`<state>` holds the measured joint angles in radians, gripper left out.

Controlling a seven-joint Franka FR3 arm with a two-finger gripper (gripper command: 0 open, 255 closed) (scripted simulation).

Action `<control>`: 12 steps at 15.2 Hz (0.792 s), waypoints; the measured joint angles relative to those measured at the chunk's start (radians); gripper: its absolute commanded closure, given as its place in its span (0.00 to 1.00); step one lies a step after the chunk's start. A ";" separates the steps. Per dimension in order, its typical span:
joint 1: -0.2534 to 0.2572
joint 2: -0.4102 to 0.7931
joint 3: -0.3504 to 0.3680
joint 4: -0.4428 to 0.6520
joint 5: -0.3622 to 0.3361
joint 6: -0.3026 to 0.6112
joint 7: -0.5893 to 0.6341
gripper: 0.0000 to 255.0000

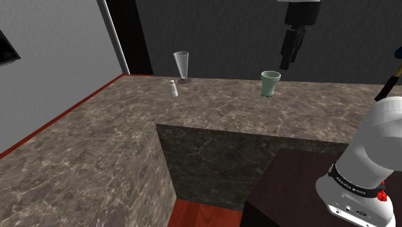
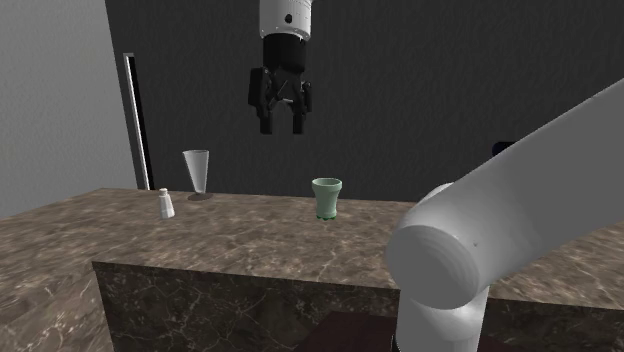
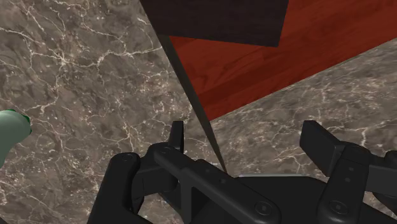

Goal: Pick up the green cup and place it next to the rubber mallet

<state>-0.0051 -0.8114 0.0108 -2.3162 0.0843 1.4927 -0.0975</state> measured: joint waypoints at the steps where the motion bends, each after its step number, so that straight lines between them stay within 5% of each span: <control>1: 0.000 0.000 0.000 0.000 0.000 0.000 0.000 0.00; 12: -0.068 0.154 -0.127 -0.074 -0.141 0.230 -0.150 0.00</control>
<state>-0.0727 -0.6575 -0.1160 -2.3900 -0.0569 1.7226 -0.2474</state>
